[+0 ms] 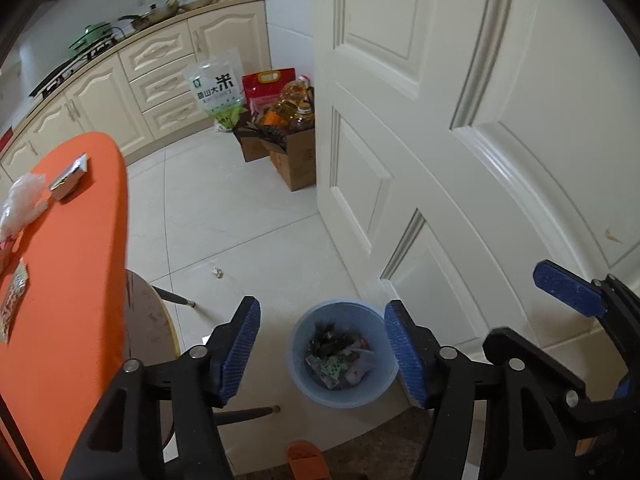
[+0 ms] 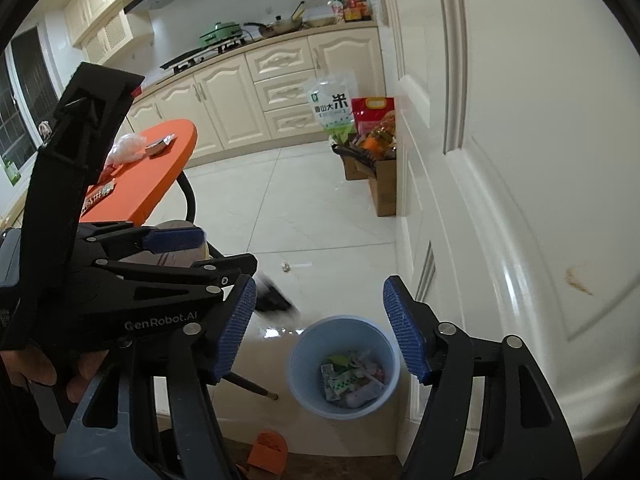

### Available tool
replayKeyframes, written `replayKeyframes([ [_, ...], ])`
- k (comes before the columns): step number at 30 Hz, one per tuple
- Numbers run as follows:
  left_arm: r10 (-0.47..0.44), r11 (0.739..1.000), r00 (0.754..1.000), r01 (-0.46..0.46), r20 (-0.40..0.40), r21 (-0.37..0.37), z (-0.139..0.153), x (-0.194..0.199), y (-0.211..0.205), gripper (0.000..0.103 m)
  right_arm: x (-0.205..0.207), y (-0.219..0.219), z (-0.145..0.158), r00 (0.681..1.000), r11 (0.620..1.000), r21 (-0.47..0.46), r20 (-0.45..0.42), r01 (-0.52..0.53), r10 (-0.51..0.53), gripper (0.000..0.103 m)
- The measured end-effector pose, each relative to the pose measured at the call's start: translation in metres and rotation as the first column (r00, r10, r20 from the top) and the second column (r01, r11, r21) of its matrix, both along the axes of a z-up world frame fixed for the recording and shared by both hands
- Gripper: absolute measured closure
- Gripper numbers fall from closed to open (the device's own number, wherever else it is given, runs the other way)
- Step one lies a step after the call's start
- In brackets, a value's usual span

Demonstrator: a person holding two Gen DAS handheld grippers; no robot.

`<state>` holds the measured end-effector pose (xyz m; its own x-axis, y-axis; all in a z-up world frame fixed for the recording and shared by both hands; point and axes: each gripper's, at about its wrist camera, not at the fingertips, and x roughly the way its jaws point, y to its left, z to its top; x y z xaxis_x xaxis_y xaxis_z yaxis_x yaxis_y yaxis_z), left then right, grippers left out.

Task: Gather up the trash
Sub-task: 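Carry the black bag and brown lump to the blue bin and open both tools, then move both tools back over the table toward the snack packets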

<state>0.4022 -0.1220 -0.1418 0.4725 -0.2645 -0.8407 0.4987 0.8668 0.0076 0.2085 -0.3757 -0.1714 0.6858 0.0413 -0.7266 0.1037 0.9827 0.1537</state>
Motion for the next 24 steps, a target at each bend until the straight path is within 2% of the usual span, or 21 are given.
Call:
replayKeyframes([
  [7, 0.025, 1.000, 0.998, -0.024, 0.065, -0.013, 0.034, -0.029, 0.023, 0.041, -0.010, 0.017, 0.028, 0.999, 1.000, -0.001, 0.046, -0.023, 0.023, 0.033],
  [10, 0.058, 0.998, 0.992, -0.055, 0.111, -0.030, 0.053, -0.043, 0.046, 0.036, -0.012, 0.033, 0.045, 0.996, 0.999, -0.009, 0.082, -0.036, 0.037, 0.024],
  [12, 0.084, 0.996, 0.986, -0.080, 0.145, -0.033, 0.067, -0.049, 0.065, 0.029, -0.011, 0.044, 0.055, 0.994, 0.999, -0.014, 0.098, -0.048, 0.049, 0.011],
  [13, 0.090, 0.996, 0.983, -0.085, 0.160, -0.035, 0.072, -0.053, 0.073, 0.028, -0.009, 0.053, 0.062, 0.991, 0.998, -0.015, 0.115, -0.066, 0.067, 0.010],
  [19, 0.178, 0.984, 0.955, -0.175, 0.237, -0.034, 0.096, -0.068, 0.139, 0.023, 0.019, 0.108, 0.084, 0.974, 0.985, -0.029, 0.144, -0.172, 0.174, 0.008],
  [24, 0.288, 0.954, 0.916, -0.299, 0.279, -0.005, 0.104, -0.059, 0.209, 0.022, 0.063, 0.164, 0.086, 0.955, 0.964, -0.041, 0.134, -0.261, 0.264, 0.007],
])
